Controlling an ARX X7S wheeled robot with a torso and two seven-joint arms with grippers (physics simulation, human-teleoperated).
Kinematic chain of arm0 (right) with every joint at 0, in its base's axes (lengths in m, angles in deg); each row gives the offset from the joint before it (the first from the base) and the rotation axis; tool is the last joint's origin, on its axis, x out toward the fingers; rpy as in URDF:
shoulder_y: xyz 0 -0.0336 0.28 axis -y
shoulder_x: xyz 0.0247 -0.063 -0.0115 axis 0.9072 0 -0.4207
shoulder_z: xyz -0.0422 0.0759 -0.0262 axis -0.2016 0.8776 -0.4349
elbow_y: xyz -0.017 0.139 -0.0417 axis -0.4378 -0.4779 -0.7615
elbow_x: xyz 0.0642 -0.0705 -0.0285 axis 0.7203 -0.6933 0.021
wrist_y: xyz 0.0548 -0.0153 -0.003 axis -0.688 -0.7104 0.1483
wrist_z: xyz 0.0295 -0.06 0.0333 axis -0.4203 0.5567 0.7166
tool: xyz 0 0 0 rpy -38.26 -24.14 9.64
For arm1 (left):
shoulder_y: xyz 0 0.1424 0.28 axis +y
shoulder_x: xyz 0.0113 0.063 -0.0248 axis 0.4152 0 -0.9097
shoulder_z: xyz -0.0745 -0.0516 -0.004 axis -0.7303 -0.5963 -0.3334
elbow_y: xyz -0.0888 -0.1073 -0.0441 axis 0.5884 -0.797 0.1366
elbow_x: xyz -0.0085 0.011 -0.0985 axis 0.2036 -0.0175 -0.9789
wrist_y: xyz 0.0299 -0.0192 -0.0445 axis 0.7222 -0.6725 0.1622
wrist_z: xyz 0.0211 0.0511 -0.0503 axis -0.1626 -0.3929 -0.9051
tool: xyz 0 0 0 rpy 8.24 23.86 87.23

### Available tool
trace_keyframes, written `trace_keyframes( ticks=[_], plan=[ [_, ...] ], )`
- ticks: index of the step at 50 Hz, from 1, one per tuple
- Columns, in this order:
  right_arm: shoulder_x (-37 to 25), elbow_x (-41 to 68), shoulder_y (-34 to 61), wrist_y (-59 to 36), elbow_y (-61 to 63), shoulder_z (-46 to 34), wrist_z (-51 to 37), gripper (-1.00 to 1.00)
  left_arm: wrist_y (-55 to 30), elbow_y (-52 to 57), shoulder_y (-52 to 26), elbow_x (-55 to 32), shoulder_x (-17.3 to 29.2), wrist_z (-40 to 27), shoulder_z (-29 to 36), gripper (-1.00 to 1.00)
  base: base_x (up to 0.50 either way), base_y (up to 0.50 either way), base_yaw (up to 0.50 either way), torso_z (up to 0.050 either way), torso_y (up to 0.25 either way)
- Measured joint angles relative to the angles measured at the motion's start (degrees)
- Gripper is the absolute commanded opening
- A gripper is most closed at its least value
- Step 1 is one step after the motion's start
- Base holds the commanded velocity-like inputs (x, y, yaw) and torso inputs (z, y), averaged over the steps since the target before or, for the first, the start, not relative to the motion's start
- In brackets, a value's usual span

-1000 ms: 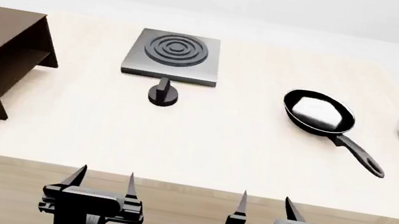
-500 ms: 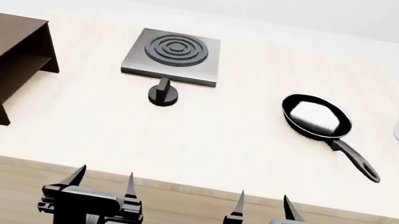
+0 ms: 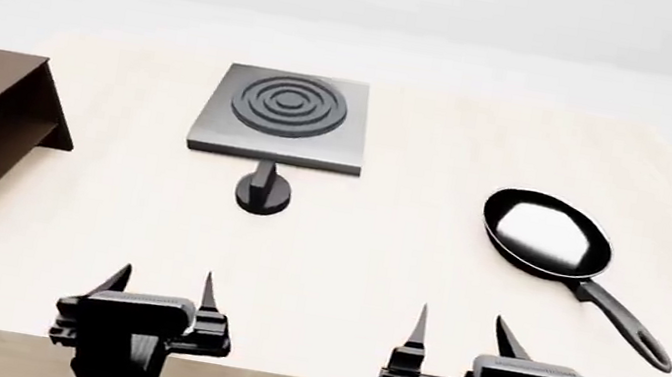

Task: Turn on the stove and put the frying pan on it.

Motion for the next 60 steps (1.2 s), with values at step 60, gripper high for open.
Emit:
trace_keyframes(
  ticks=[60],
  plan=[
    [-3.2,3.7,0.0,-3.0,3.9,-2.0,-3.5,1.0,-4.7,2.3,-1.4,-4.3,3.1,-4.1,1.6,1.0,0.24,0.0,0.0,0.0,0.0]
  ],
)
